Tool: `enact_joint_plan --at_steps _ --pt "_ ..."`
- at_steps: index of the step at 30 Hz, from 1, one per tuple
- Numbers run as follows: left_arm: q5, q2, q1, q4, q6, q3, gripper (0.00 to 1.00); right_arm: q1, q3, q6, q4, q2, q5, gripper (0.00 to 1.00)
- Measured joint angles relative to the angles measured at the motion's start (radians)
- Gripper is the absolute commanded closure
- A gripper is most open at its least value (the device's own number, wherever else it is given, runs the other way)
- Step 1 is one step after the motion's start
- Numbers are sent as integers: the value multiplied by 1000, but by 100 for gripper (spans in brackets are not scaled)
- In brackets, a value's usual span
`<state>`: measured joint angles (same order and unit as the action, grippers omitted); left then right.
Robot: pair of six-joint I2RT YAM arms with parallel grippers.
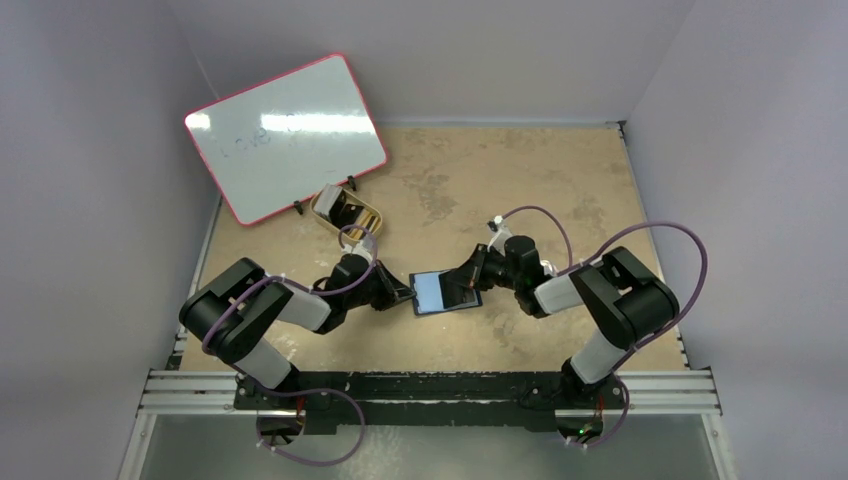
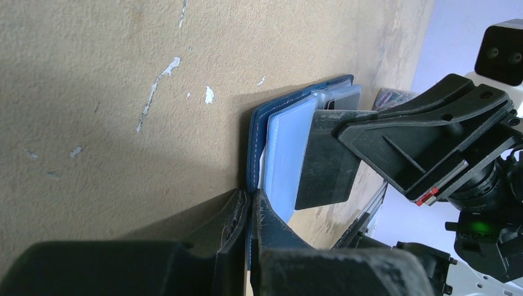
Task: Put the credit cards into the card holder
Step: Insert the credit card into the card holder.
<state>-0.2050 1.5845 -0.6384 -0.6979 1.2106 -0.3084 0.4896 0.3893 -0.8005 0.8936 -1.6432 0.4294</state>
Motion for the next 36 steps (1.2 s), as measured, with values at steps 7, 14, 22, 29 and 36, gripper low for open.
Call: enact_joint_plan --at_steps 7,14,22,29,36 --pt "0 0 -4 0 0 0 100 0 0 -8 22 -16 13 98" --pt "1 0 -5 0 0 0 100 0 0 -11 40 -26 17 98" --pt "5 0 -8 0 0 0 100 0 7 -19 55 -53 32 98" --pt "12 -1 -11 0 0 0 100 0 9 -20 52 -52 34 99" --pt "24 -7 -17 8 0 0 100 0 13 -14 -26 18 -5 100"
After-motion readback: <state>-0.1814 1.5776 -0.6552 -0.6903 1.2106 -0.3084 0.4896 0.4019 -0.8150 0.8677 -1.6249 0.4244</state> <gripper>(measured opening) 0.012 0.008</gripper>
